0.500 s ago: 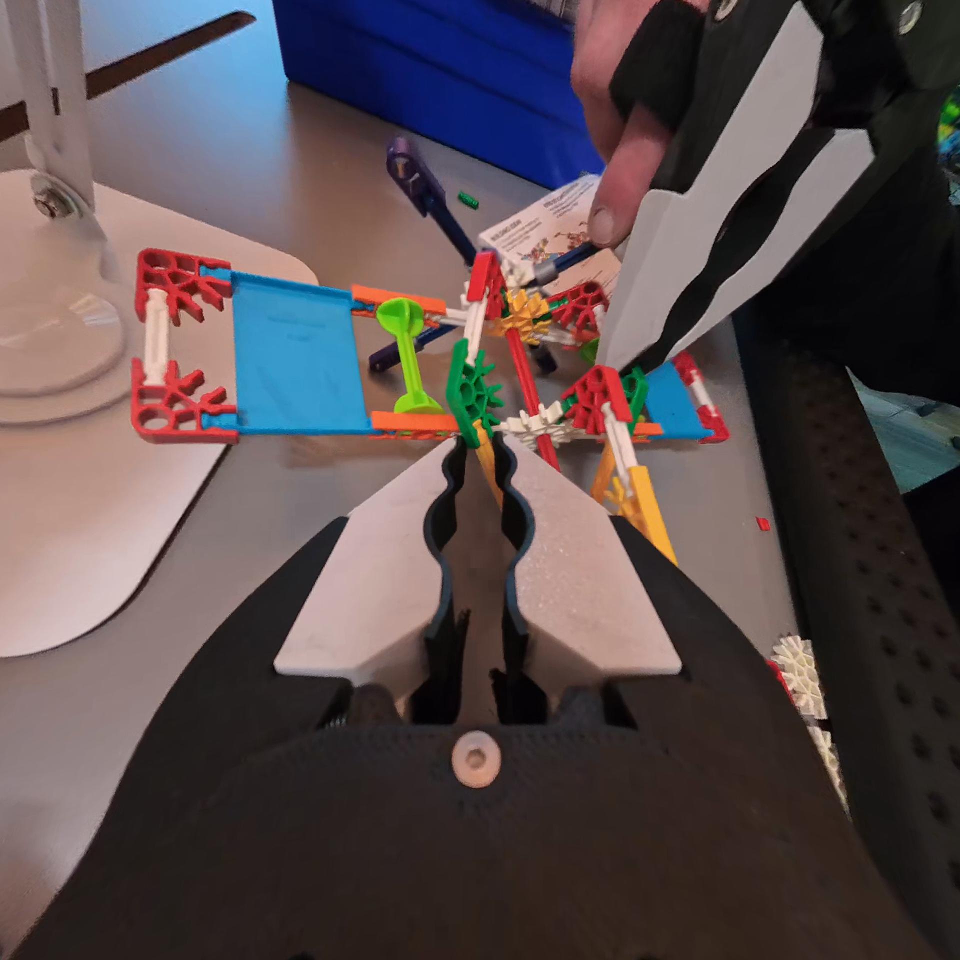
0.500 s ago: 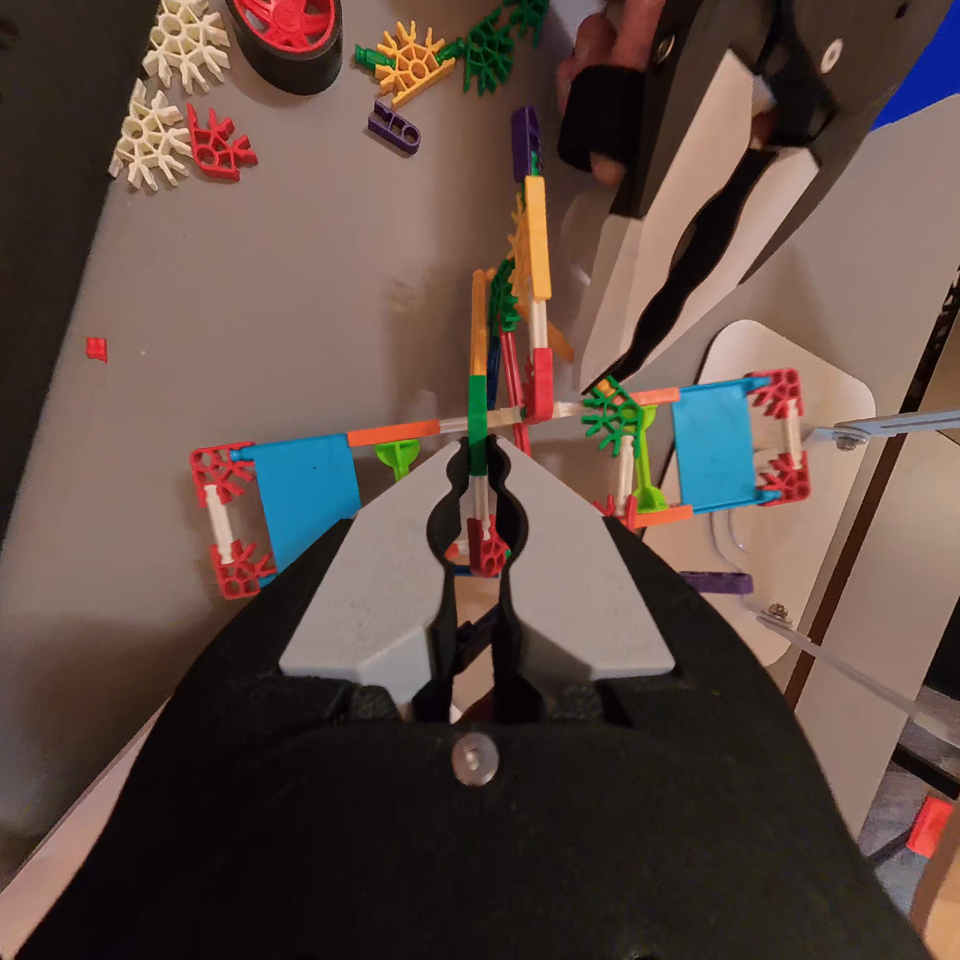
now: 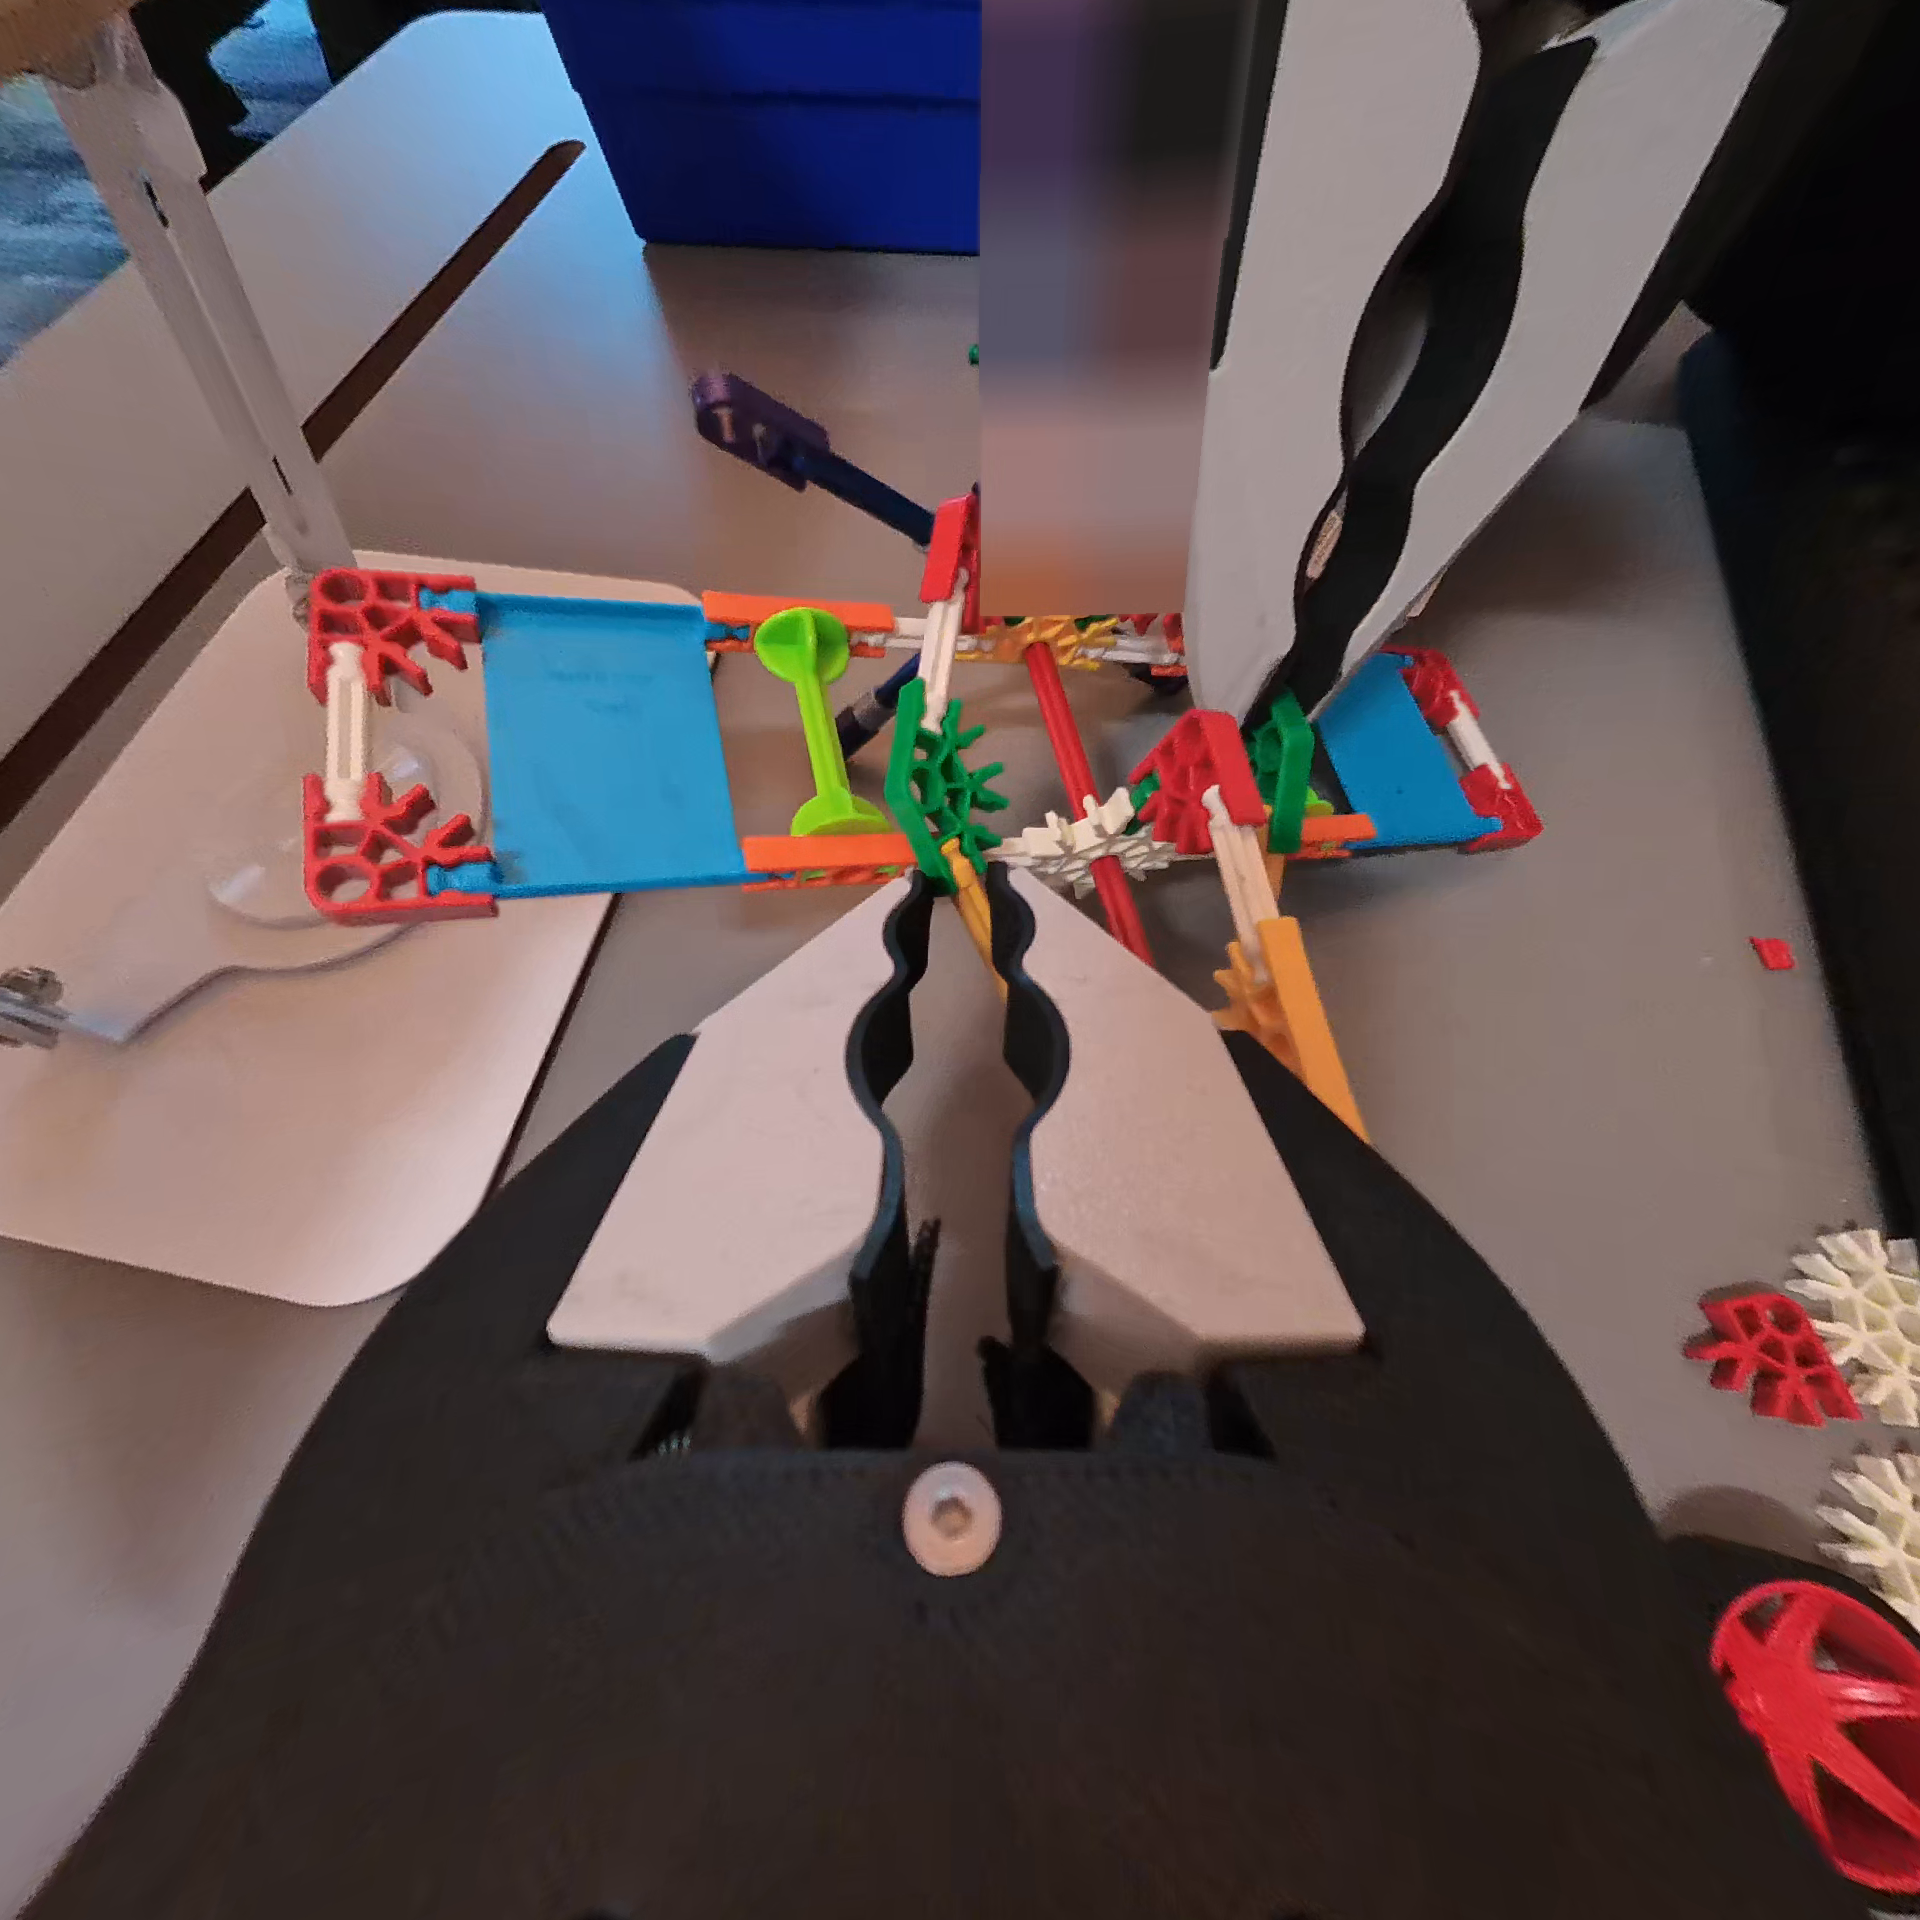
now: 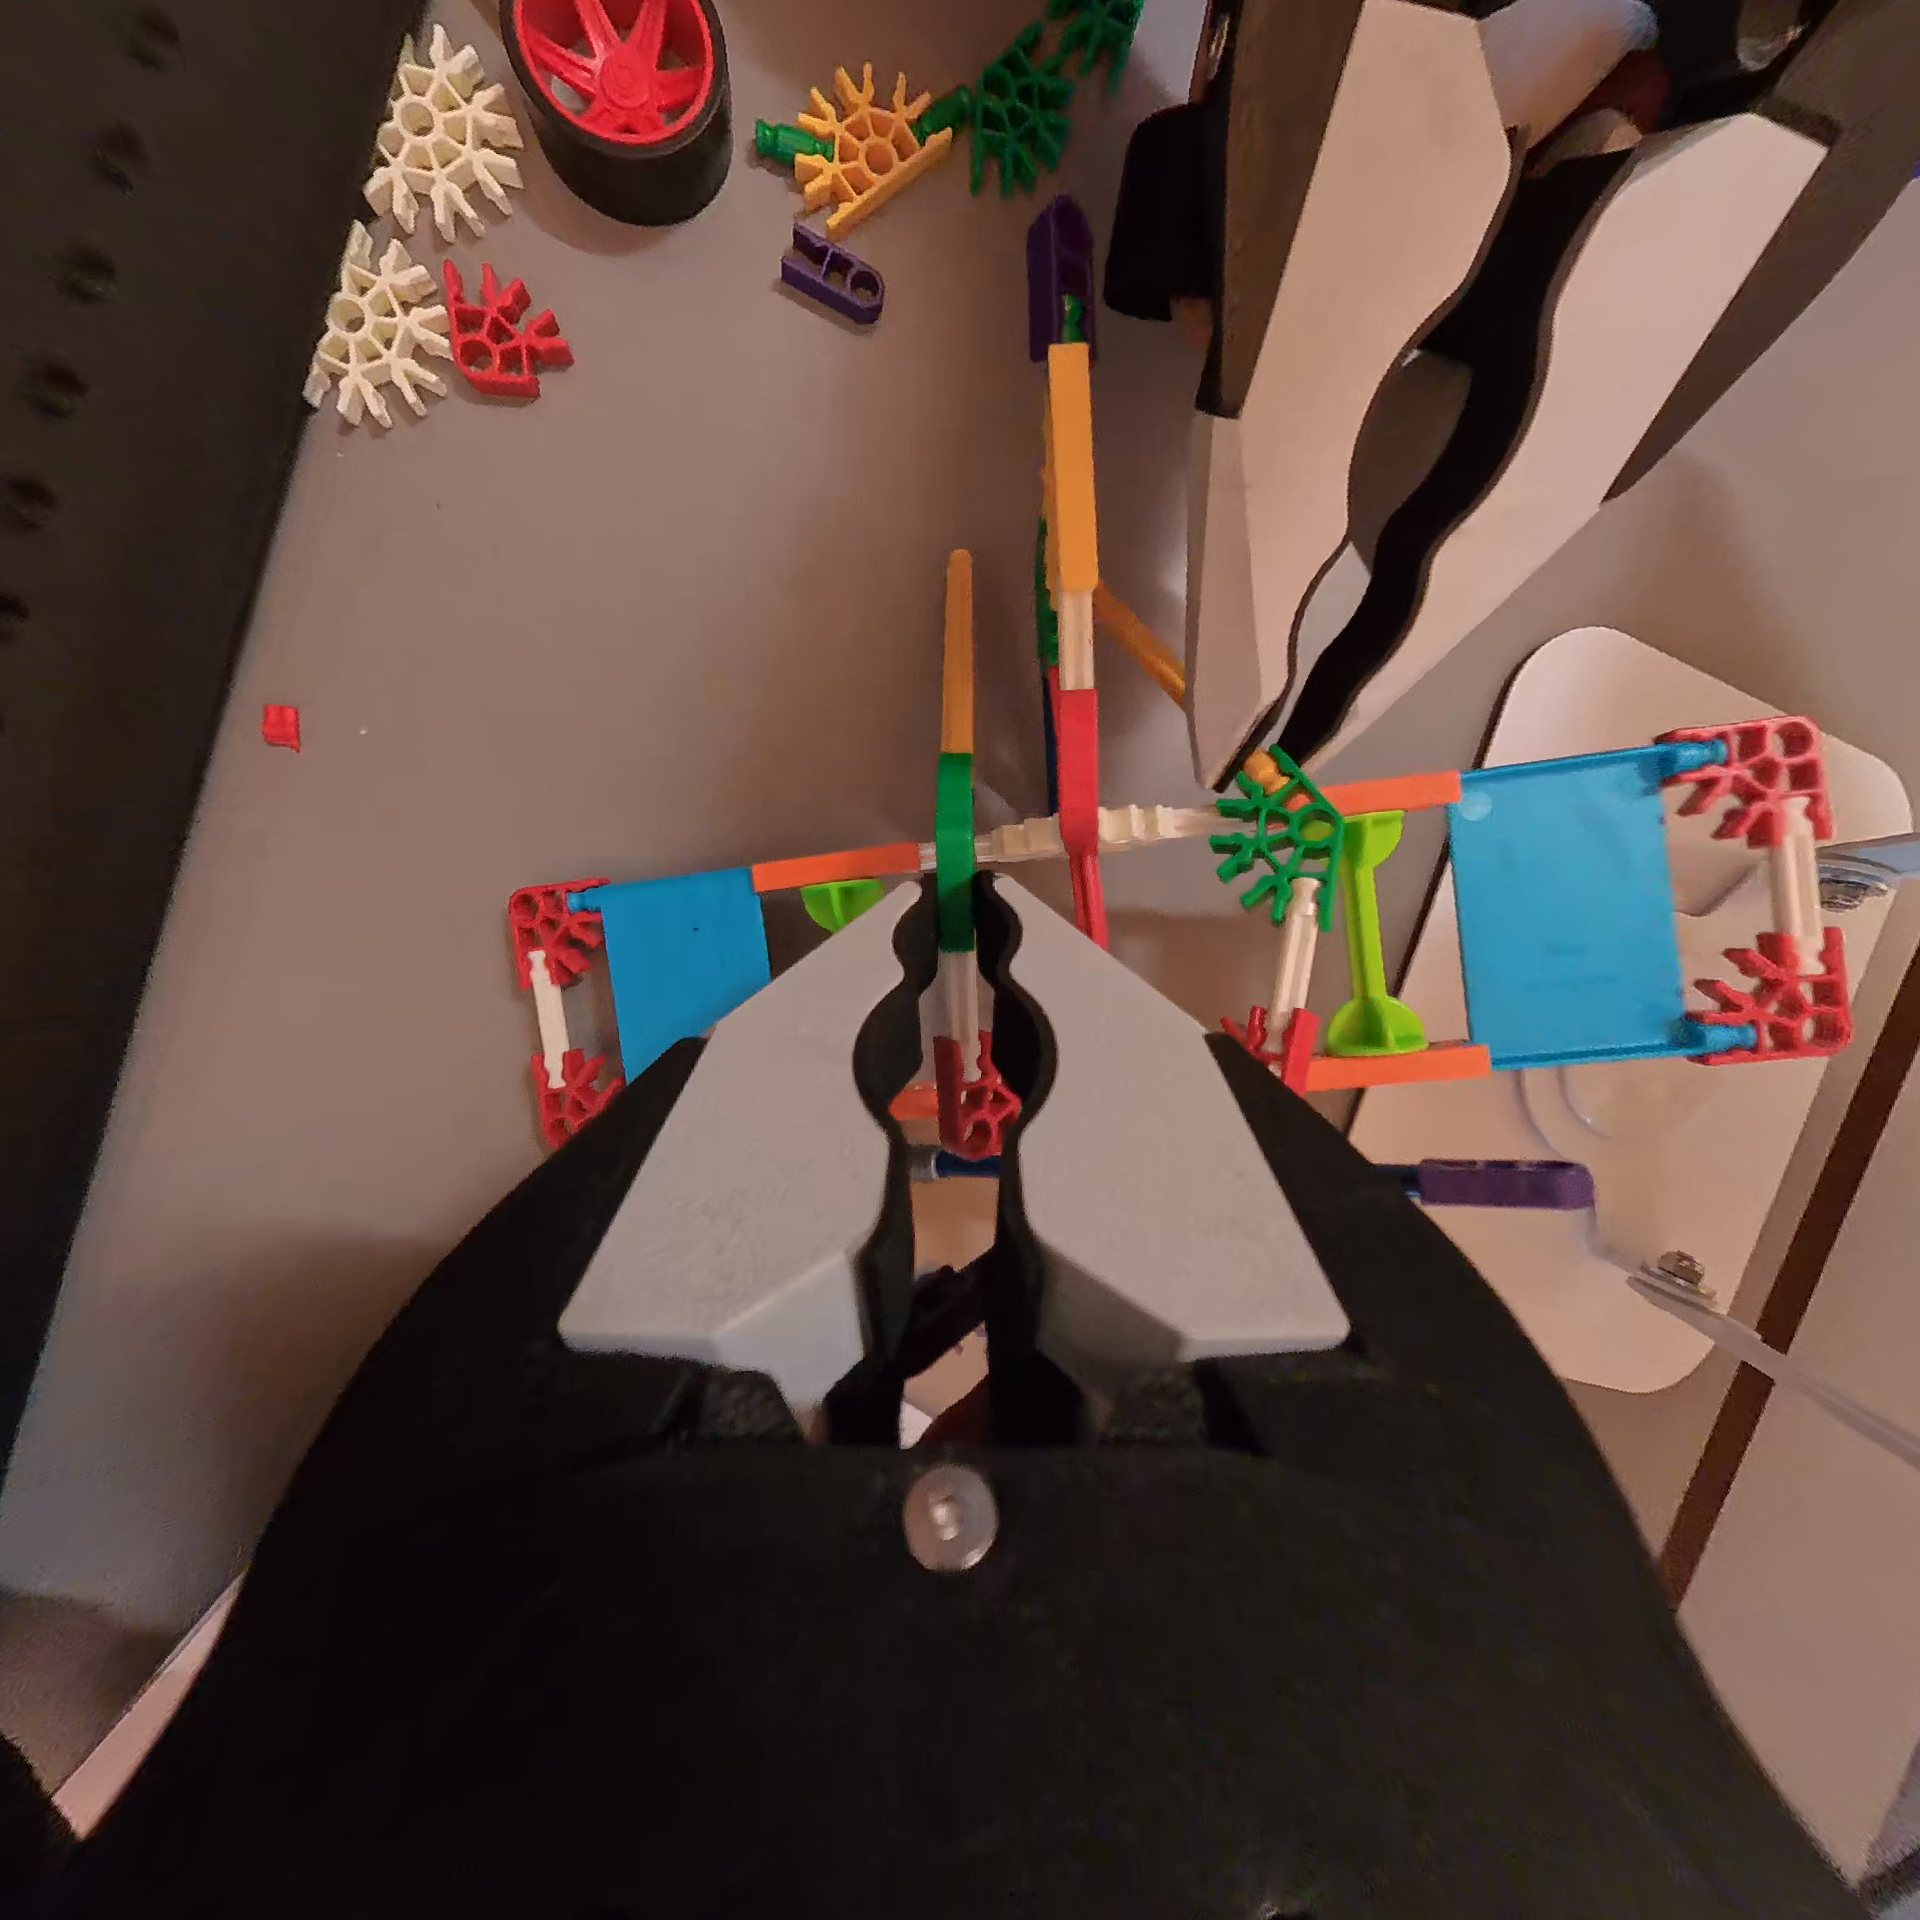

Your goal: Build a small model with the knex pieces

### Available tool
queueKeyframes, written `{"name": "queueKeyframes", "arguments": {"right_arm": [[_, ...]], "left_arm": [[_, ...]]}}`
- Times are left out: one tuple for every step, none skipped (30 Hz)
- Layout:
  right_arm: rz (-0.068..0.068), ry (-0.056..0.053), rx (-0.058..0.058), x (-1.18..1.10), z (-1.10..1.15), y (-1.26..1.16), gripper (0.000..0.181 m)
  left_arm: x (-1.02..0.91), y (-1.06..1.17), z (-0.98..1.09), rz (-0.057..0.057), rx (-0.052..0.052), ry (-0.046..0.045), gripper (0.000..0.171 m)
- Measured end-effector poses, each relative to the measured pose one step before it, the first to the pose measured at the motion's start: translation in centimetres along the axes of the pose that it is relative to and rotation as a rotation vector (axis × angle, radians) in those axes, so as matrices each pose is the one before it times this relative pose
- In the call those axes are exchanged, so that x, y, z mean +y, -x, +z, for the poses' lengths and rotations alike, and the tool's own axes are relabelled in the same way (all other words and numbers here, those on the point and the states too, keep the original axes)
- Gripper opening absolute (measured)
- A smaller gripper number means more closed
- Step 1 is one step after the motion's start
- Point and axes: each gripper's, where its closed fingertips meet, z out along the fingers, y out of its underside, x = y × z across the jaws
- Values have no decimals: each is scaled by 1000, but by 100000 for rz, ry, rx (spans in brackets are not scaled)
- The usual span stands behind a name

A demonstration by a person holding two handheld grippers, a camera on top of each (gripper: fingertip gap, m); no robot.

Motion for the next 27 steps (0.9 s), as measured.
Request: {"name": "queueKeyframes", "arguments": {"right_arm": [[211, -873, -218, -49, 4, -18, 4], [356, -895, -340, -46, -27, -16, 4], [487, -795, -534, -14, -43, 11, 4], [215, -982, -132, -18, -72, -38, 4], [159, -960, 240, -14, -89, -86, 4], [42, -663, 537, -28, -106, -130, 4], [-379, -316, 1205, -17, -114, -184, 4], [-516, 122, 1467, -8, -134, -204, 4], [-456, 159, 1204, -21, -170, -132, 4], [-464, -368, 999, -85, -197, -108, 4], [-353, -620, 1015, -109, -220, -112, 4], [-643, -359, 1644, -67, -226, -208, 4], [-753, -173, 1576, -58, -208, -205, 4], [-618, -283, 1083, -94, -174, -137, 4], [-1010, -529, 1307, -168, -145, -137, 4], [-1112, -582, 1280, -199, -119, -140, 4], [-752, -451, 851, -196, -93, -93, 4], [-747, -346, 838, -168, -76, -83, 4], [-741, -162, 594, -112, -38, -39, 4], [-381, -137, -109, -96, -20, 49, 4], [-327, -345, -175, -112, -3, 66, 4], [-381, -578, 230, -119, -20, -11, 4], [0, -630, -89, -108, -7, 14, 4], [347, -312, -421, -18, 4, 30, 4], [24, -36, 142, 48, -8, -42, 4], [5, -42, 340, 45, -10, -62, 5], [436, 10, 87, 52, 3, -34, 5]], "left_arm": [[32, 97, -26, 150, -614, 290, 8], [25, 75, -1, 152, -448, 253, 8], [31, -39, 10, 22, 218, 143, 8], [19, -39, 25, 19, 144, 3, 8], [16, 14, 30, 8, -179, -122, 8], [22, -1, 22, -595, 274, -44, 8], [18, 41, 28, -828, 219, -61, 8], [-3, 89, 4, -820, 2, -302, 8], [-13, 2, -21, -1156, 720, -431, 8], [-34, -76, -48, -1222, 1220, -647, 8], [-44, -71, -58, -1864, 1301, -516, 8], [-21, 38, -70, -2002, 594, -289, 8], [-70, 55, -83, -1397, 326, -491, 8], [-125, -11, -92, -1052, 586, -750, 8], [-153, 19, -93, -918, 282, -911, 8], [-99, 44, -60, -1344, 294, -569, 8], [-85, 22, -60, -1365, 583, -593, 8], [-38, 9, -53, -1225, 627, -530, 8], [3, 12, -29, -1306, 686, -395, 8], [14, -61, -6, -1343, 1149, -349, 8], [25, -109, 17, -1089, 1296, -287, 8], [54, -26, 22, -643, 662, -34, 8], [73, 3, 25, -407, 371, 117, 8], [63, -48, 48, -529, 703, 153, 8], [53, 3, 39, -238, 172, 135, 8], [53, 49, 34, -12, -198, 182, 8], [-8, 23, -16, -123, -30, -102, 8]]}}
